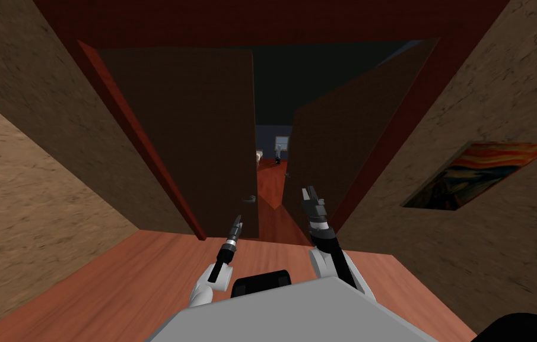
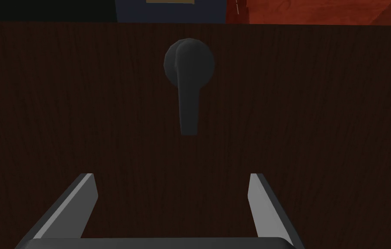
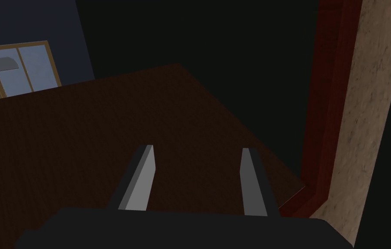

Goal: Push the door open

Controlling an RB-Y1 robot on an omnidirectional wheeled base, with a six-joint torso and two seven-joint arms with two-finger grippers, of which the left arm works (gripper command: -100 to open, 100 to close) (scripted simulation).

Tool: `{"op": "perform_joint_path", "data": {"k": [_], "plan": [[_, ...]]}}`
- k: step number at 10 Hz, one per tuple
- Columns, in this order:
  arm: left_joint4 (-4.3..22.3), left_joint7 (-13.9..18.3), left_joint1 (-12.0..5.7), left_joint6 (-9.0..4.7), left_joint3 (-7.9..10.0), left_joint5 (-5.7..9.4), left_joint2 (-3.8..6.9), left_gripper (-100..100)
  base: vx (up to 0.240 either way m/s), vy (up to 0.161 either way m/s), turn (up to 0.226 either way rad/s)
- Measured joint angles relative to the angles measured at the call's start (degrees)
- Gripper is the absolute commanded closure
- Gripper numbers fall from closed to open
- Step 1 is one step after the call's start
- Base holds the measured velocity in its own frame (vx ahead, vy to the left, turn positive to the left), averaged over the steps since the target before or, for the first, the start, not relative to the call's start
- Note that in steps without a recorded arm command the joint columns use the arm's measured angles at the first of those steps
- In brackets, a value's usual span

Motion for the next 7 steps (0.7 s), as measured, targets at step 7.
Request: {"op": "perform_joint_path", "data": {"k": [7], "plan": [[0.8,-0.6,-0.12,-0.52,0.77,0.34,0.34,-100,0.191,-0.035,-0.025]]}}
